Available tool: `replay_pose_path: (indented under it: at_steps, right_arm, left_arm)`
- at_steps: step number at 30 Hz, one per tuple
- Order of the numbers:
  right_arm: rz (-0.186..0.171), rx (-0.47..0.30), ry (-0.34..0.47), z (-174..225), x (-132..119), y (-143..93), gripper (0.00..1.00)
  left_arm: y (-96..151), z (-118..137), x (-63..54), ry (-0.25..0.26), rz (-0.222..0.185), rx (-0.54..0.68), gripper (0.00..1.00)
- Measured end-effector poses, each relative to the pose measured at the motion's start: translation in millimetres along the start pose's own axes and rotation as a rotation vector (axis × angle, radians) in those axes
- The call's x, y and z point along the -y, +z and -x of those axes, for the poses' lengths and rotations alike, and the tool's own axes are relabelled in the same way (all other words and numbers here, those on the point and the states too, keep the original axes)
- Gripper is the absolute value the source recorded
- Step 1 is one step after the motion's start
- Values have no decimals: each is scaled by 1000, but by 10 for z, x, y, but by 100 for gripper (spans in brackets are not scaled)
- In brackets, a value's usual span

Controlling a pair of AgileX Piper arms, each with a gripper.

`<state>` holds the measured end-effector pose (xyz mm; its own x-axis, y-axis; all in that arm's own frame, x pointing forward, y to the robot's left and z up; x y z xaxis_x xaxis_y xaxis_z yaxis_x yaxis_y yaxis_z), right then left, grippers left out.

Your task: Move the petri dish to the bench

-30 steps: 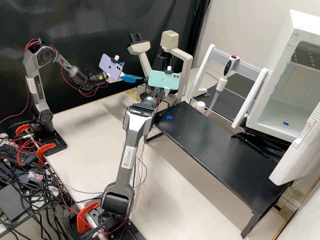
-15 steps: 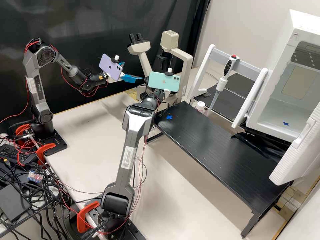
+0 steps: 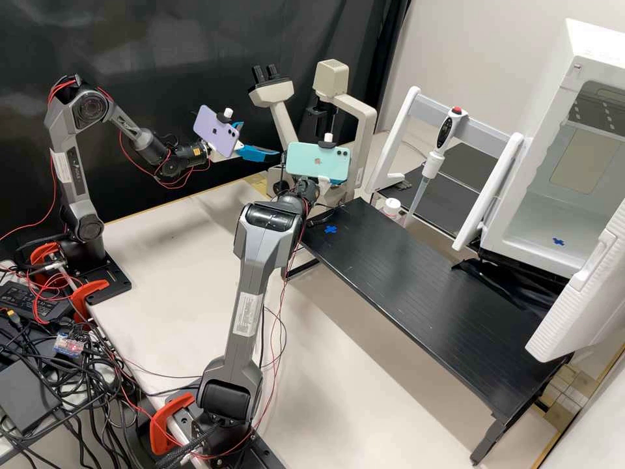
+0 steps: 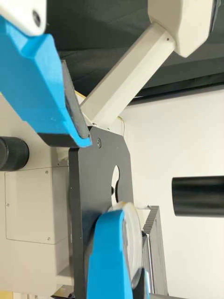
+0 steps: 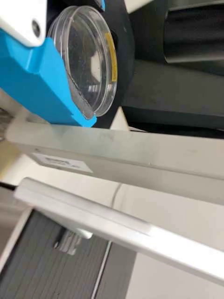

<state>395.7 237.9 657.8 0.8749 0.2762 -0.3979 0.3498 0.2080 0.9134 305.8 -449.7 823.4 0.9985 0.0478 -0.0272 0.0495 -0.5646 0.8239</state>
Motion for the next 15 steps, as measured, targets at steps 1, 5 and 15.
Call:
replay_pose_path:
  at_steps: [1,5,15]
  right_arm:
    - [3,1,-5,42,-3,0,0]
    - [7,-16,-29,266,-2,-61,0]
    - [8,-105,81,988,-144,-97,0]
  left_arm:
    - [0,0,0,0,0,0,100]
    - [0,0,0,0,0,0,100]
    - [0,0,0,0,0,0,100]
